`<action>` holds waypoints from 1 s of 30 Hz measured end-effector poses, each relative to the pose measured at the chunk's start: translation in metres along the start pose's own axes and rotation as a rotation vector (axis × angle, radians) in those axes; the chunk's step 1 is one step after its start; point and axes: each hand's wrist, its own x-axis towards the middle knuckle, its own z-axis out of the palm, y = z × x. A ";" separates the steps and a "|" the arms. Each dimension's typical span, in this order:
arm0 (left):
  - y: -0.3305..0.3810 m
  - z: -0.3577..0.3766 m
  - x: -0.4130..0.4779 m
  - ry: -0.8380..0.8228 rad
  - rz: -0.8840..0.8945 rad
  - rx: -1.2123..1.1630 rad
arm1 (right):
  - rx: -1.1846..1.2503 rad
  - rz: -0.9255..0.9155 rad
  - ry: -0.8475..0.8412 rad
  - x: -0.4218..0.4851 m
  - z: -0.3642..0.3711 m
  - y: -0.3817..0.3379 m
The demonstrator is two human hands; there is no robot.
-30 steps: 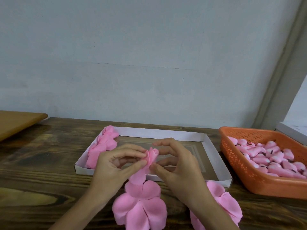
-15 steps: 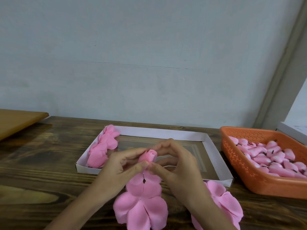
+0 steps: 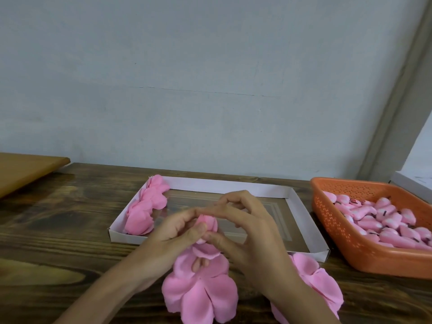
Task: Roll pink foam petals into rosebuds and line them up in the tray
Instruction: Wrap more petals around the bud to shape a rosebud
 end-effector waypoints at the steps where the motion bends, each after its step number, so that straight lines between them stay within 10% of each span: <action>1: 0.000 0.000 0.000 0.003 -0.018 -0.032 | 0.003 0.000 -0.017 0.000 0.000 0.000; 22: -0.002 0.010 0.008 0.274 0.088 -0.408 | -0.418 -0.331 -0.024 -0.010 0.025 0.004; 30: -0.002 0.017 0.007 0.275 0.042 -0.474 | -0.177 -0.211 0.092 -0.011 0.026 0.006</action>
